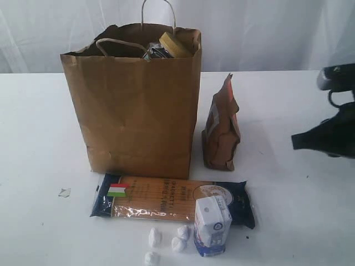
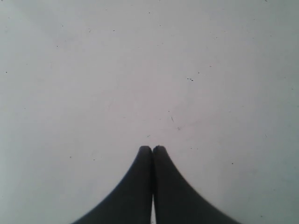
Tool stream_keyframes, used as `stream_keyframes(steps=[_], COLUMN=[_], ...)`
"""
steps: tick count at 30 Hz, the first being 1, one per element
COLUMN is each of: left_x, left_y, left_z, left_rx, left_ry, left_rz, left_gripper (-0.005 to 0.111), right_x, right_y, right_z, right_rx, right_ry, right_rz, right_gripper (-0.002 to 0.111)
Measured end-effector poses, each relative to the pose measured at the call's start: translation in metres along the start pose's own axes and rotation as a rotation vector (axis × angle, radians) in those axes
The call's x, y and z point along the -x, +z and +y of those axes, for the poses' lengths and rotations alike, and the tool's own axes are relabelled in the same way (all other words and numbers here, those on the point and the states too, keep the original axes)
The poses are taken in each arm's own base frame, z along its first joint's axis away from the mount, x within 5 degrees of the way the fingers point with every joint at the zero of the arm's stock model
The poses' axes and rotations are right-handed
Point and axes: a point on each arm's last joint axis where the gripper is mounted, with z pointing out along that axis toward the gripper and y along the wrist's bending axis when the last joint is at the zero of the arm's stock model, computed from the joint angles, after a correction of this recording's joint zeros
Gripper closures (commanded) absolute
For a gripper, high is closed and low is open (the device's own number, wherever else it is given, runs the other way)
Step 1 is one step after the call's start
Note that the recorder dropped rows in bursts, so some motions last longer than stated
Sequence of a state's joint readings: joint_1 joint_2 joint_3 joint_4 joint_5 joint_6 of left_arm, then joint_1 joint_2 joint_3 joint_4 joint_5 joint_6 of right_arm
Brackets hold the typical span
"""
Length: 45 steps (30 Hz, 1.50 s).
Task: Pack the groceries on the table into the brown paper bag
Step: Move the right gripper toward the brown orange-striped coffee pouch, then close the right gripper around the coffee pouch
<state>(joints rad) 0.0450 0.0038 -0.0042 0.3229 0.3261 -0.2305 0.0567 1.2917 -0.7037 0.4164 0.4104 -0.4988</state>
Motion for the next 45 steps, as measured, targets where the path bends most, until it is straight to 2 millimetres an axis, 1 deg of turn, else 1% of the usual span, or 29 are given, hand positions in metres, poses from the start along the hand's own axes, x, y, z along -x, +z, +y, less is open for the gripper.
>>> stream_keyframes(steps=[2, 4, 6, 9, 13, 15, 20, 21, 22, 24, 25, 27, 28, 29, 30, 34, 37, 38, 41, 42, 45], left_x=[0.000, 0.000, 0.000, 0.000, 0.000, 0.000, 0.000, 0.000, 0.000, 0.000, 0.000, 0.000, 0.000, 0.000, 0.000, 0.000, 0.000, 0.000, 0.000, 0.000, 0.000], left_y=[0.000, 0.000, 0.000, 0.000, 0.000, 0.000, 0.000, 0.000, 0.000, 0.000, 0.000, 0.000, 0.000, 0.000, 0.000, 0.000, 0.000, 0.000, 0.000, 0.000, 0.000], left_z=[0.000, 0.000, 0.000, 0.000, 0.000, 0.000, 0.000, 0.000, 0.000, 0.000, 0.000, 0.000, 0.000, 0.000, 0.000, 0.000, 0.000, 0.000, 0.000, 0.000, 0.000], left_rx=[0.000, 0.000, 0.000, 0.000, 0.000, 0.000, 0.000, 0.000, 0.000, 0.000, 0.000, 0.000, 0.000, 0.000, 0.000, 0.000, 0.000, 0.000, 0.000, 0.000, 0.000], left_ry=[0.000, 0.000, 0.000, 0.000, 0.000, 0.000, 0.000, 0.000, 0.000, 0.000, 0.000, 0.001, 0.001, 0.001, 0.001, 0.001, 0.001, 0.001, 0.001, 0.001, 0.001], left_rz=[0.000, 0.000, 0.000, 0.000, 0.000, 0.000, 0.000, 0.000, 0.000, 0.000, 0.000, 0.000, 0.000, 0.000, 0.000, 0.000, 0.000, 0.000, 0.000, 0.000, 0.000], left_gripper=[0.107, 0.107, 0.107, 0.107, 0.107, 0.107, 0.107, 0.107, 0.107, 0.107, 0.107, 0.107, 0.107, 0.107, 0.107, 0.107, 0.107, 0.107, 0.107, 0.107, 0.107], right_x=[-0.005, -0.013, -0.021, -0.030, -0.041, -0.046, -0.059, -0.060, -0.061, -0.061, -0.061, -0.063, -0.064, -0.064, -0.063, -0.054, -0.041, -0.034, -0.025, -0.022, -0.013], right_y=[0.006, 0.012, 0.018, 0.021, 0.019, 0.018, 0.018, 0.018, 0.018, 0.019, 0.019, 0.025, 0.028, 0.031, 0.034, 0.047, 0.059, 0.065, 0.080, 0.089, 0.106], right_z=[0.012, 0.024, 0.032, 0.038, 0.048, 0.055, 0.068, 0.069, 0.071, 0.073, 0.074, 0.075, 0.075, 0.076, 0.077, 0.085, 0.092, 0.094, 0.098, 0.100, 0.103], right_rx=[0.014, 0.003, -0.029, -0.078, -0.103, -0.083, -0.018, -0.012, -0.005, 0.001, 0.005, 0.007, 0.008, 0.011, 0.015, 0.051, 0.083, 0.080, 0.072, 0.068, 0.047], right_ry=[-0.046, -0.091, -0.131, -0.172, -0.146, -0.109, -0.088, -0.089, -0.094, -0.107, -0.118, -0.143, -0.147, -0.143, -0.135, -0.122, -0.096, -0.076, -0.062, -0.062, -0.036], right_rz=[-0.024, -0.080, -0.160, -0.276, -0.430, -0.490, -0.485, -0.483, -0.482, -0.488, -0.489, -0.469, -0.457, -0.447, -0.439, -0.438, -0.458, -0.472, -0.487, -0.488, -0.511], right_gripper=[0.107, 0.103, 0.098, 0.097, 0.097, 0.097, 0.097, 0.095, 0.090, 0.075, 0.053, 0.036, 0.030, 0.027, 0.026, 0.027, 0.027, 0.027, 0.027, 0.027, 0.028])
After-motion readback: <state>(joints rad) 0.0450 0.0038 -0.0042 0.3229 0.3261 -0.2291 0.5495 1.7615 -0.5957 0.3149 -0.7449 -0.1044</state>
